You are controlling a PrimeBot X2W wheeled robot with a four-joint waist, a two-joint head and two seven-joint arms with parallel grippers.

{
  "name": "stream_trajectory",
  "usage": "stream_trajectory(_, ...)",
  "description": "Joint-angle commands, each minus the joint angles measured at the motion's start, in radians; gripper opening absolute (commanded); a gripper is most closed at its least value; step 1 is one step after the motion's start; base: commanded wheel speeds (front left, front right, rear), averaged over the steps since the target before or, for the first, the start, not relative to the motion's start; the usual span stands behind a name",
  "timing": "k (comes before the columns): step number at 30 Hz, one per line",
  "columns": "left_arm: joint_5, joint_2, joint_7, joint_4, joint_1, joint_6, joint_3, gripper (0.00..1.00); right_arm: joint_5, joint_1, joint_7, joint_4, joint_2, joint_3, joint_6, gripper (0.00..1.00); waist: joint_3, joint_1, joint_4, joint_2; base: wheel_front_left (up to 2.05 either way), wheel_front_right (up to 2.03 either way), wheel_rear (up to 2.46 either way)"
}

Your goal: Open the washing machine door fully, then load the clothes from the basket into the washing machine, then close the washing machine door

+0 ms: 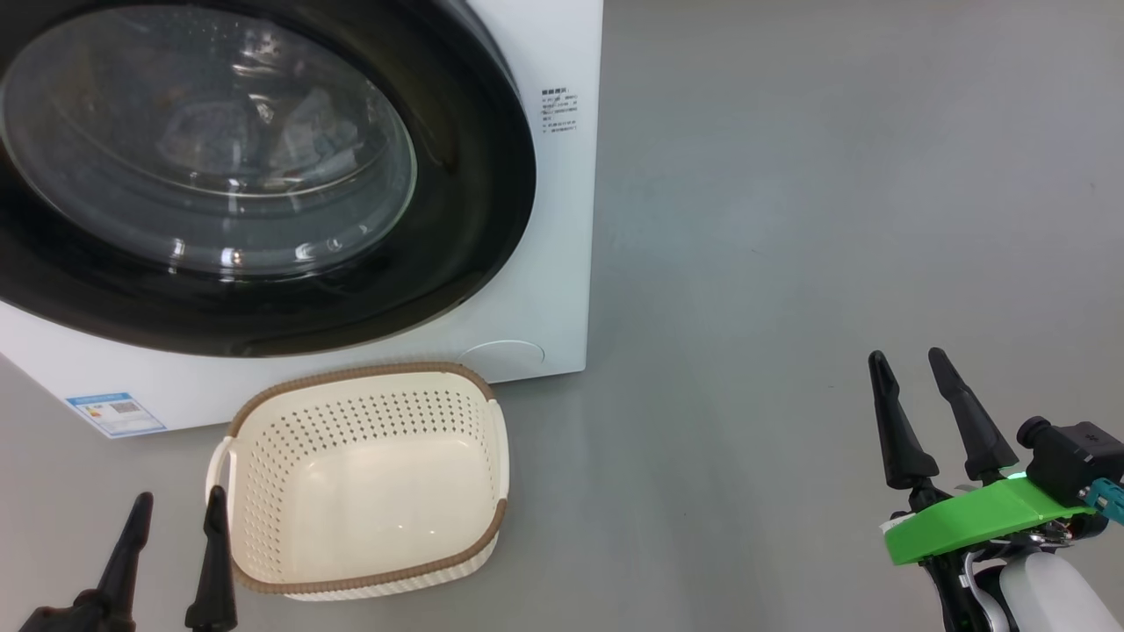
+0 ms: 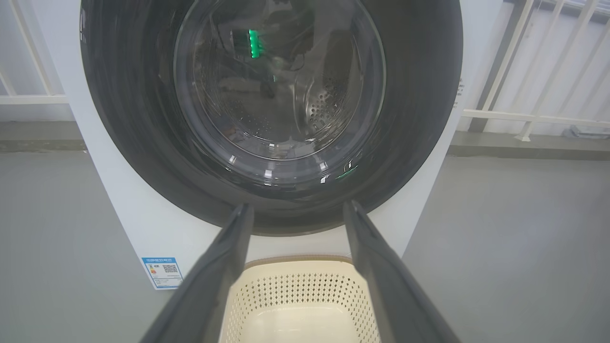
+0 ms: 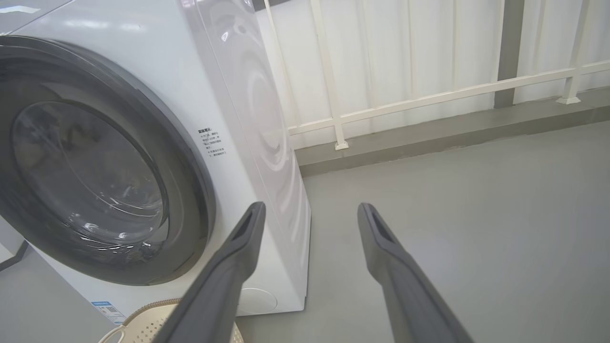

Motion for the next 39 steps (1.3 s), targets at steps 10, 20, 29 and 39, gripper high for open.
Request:
stream_trajectory(10, -0.001, -0.015, 0.001, 0.025, 0.001, 0.000, -0.001, 0.00, 0.002, 0.007, 0.000, 0.026, 0.014, 0.004, 0.000, 0.00, -0.004, 0.0000, 0.000, 0.0000, 0.00, 0.00, 0.00)
stream_trajectory(20, -0.089, -0.035, 0.026, 0.038, -0.001, 0.000, 0.000, 0.00, 0.080, 0.025, 0.022, 0.039, 0.029, -0.002, 0.000, 0.00, -0.013, 0.0017, 0.007, 0.0000, 0.00, 0.00, 0.00)
stream_trajectory(29, -0.182, -0.042, 0.052, 0.042, -0.013, 0.000, 0.004, 0.00, 0.164, 0.025, 0.046, 0.037, 0.034, -0.015, 0.000, 0.00, -0.017, 0.0001, 0.015, 0.0000, 0.00, 0.00, 0.00)
stream_trajectory(39, -0.287, -0.050, 0.082, 0.043, -0.023, 0.000, 0.008, 0.00, 0.257, 0.027, 0.073, 0.032, 0.040, -0.030, 0.000, 0.00, -0.024, 0.0001, 0.023, 0.0000, 0.00, 0.00, 0.00)
